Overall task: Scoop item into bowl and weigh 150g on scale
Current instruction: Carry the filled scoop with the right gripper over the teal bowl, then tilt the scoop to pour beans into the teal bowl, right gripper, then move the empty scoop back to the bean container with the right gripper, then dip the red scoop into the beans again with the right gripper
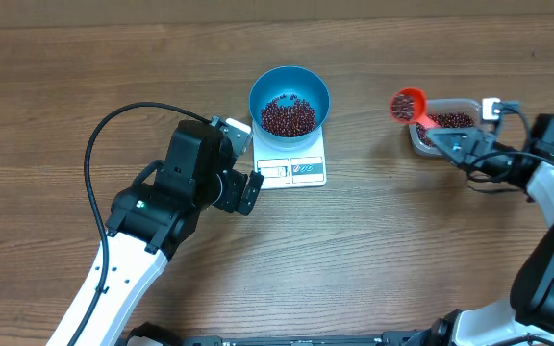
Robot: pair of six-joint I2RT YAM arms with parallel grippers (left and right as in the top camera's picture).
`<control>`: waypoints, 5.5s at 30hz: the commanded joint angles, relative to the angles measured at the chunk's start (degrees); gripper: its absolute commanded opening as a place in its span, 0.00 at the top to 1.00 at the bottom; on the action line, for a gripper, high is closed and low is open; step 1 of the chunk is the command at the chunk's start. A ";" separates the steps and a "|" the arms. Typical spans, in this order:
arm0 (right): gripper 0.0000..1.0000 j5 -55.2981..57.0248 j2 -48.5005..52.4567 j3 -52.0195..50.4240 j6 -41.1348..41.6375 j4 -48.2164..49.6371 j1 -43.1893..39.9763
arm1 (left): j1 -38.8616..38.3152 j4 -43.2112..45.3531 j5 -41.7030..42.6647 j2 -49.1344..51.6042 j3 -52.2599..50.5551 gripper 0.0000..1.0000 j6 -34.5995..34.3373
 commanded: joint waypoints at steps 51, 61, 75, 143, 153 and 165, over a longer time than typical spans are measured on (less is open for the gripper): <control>0.96 34.10 0.26 -0.04 -2.27 34.14 30.86 | -0.15 0.17 -0.44 0.33 -0.22 0.00 -0.52; 0.96 34.07 0.26 -0.04 -14.38 34.16 30.99 | -0.15 0.17 -0.44 0.33 -0.22 0.01 -0.52; 0.95 34.05 0.26 -0.04 -28.57 36.06 30.99 | -0.15 0.17 -0.44 0.33 -0.22 0.00 -0.52; 0.96 73.11 -16.59 -0.04 -16.41 -2.82 5.35 | -0.15 0.17 -0.44 0.33 -0.22 0.00 -0.52; 0.96 73.07 -8.90 -0.04 -16.37 -0.94 5.35 | -0.15 0.17 -0.44 0.33 -0.22 0.00 -0.52; 0.96 68.24 -4.02 -0.04 -16.37 -0.55 5.35 | -0.15 0.17 -0.44 0.33 -0.22 0.00 -0.52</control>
